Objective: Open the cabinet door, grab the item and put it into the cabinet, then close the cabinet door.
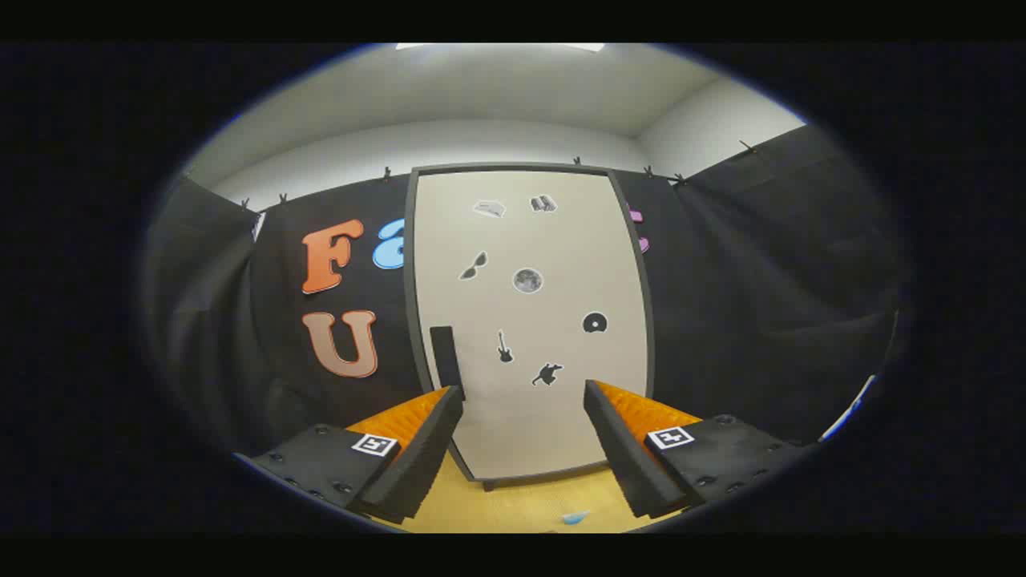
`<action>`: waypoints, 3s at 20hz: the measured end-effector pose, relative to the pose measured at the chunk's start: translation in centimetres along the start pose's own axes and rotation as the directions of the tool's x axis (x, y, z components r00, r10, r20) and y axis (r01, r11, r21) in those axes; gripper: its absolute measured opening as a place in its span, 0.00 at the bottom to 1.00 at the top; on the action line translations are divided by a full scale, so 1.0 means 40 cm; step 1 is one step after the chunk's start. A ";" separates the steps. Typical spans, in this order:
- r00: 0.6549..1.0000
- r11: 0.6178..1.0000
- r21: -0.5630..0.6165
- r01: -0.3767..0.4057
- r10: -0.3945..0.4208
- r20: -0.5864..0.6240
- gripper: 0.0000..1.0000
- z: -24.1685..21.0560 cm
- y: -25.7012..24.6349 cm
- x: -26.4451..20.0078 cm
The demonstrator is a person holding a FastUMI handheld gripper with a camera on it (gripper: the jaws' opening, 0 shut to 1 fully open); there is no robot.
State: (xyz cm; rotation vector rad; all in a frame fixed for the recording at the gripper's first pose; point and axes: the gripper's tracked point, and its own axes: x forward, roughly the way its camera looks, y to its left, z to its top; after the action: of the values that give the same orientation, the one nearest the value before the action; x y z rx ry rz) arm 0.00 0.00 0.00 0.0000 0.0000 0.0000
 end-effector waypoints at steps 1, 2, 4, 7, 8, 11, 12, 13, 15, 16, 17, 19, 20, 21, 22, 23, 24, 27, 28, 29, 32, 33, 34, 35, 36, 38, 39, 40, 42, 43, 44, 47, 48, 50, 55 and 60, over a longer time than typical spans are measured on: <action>1.000 1.000 0.000 -0.003 0.003 -0.006 0.98 -0.005 0.002 0.003; 1.000 1.000 0.000 -0.006 0.006 -0.010 0.98 -0.008 0.004 0.004; 1.000 1.000 -0.002 -0.012 0.012 -0.012 0.98 -0.007 0.006 0.004; 1.000 1.000 -0.004 -0.007 0.007 -0.008 0.98 -0.003 0.000 0.003; 1.000 1.000 -0.005 -0.004 0.004 -0.008 0.98 -0.002 -0.004 0.002; 1.000 1.000 -0.007 -0.002 0.002 -0.012 0.98 -0.005 -0.010 -0.003; 1.000 1.000 -0.008 0.000 0.000 -0.014 0.98 -0.006 -0.011 -0.005; 1.000 1.000 -0.008 0.001 -0.001 -0.016 0.98 -0.006 -0.012 -0.004; 1.000 1.000 -0.012 0.001 -0.001 -0.019 0.98 -0.008 -0.010 -0.006; 1.000 1.000 -0.014 0.001 -0.001 -0.020 0.98 -0.008 -0.008 -0.006; 1.000 1.000 -0.016 0.000 0.000 -0.021 0.98 -0.008 -0.006 -0.006; 1.000 1.000 -0.021 -0.001 0.001 -0.025 0.98 -0.010 -0.002 -0.004; 1.000 1.000 -0.023 -0.002 0.002 -0.026 0.98 -0.010 0.000 -0.004; 1.000 1.000 -0.024 -0.003 0.003 -0.026 0.98 -0.011 0.003 -0.002; 1.000 1.000 -0.025 -0.003 0.002 -0.026 0.98 -0.013 0.005 0.000; 1.000 1.000 -0.025 -0.004 0.004 -0.027 0.98 -0.014 0.009 0.003; 1.000 1.000 -0.026 -0.010 0.010 -0.029 0.98 -0.019 0.017 0.009; 1.000 0.999 -0.036 -0.020 0.019 -0.007 0.98 -0.014 0.038 0.029; 1.000 0.999 -0.036 -0.023 0.023 0.002 0.98 -0.010 0.046 0.040; 0.999 0.999 -0.032 -0.033 0.034 0.005 0.98 -0.009 0.055 0.052; 0.998 0.998 -0.028 -0.064 0.063 -0.016 0.98 -0.024 0.083 0.098; 0.997 0.997 -0.034 -0.069 0.068 -0.020 0.98 -0.025 0.091 0.115; 0.997 0.996 -0.042 -0.075 0.074 -0.026 0.98 -0.029 0.102 0.132; 0.996 0.995 -0.049 -0.085 0.083 -0.033 0.98 -0.035 0.116 0.150; 0.994 0.994 -0.051 -0.097 0.095 -0.045 0.98 -0.044 0.130 0.169; 0.991 0.992 -0.040 -0.119 0.116 -0.068 0.98 -0.066 0.160 0.205; 0.989 0.991 -0.038 -0.126 0.123 -0.078 0.98 -0.077 0.169 0.225; 0.989 0.991 -0.040 -0.125 0.121 -0.085 0.98 -0.086 0.176 0.244; 0.989 0.992 -0.054 -0.118 0.113 -0.093 0.98 -0.102 0.185 0.289; 0.988 0.991 -0.057 -0.119 0.113 -0.103 0.98 -0.112 0.193 0.308; 0.986 0.990 -0.060 -0.125 0.118 -0.116 0.98 -0.126 0.201 0.325; 0.983 0.988 -0.078 -0.132 0.120 -0.141 0.98 -0.153 0.221 0.379; 0.982 0.988 -0.080 -0.131 0.118 -0.150 0.98 -0.163 0.224 0.395; 0.981 0.989 -0.079 -0.127 0.113 -0.158 0.98 -0.174 0.227 0.424; 0.981 0.990 -0.084 -0.110 0.094 -0.172 0.98 -0.195 0.214 0.481; 0.978 0.990 -0.081 -0.115 0.099 -0.184 0.98 -0.208 0.213 0.510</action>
State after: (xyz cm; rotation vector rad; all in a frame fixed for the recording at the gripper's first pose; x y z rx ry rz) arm 20.41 8.53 -8.34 -0.0919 0.1803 0.1077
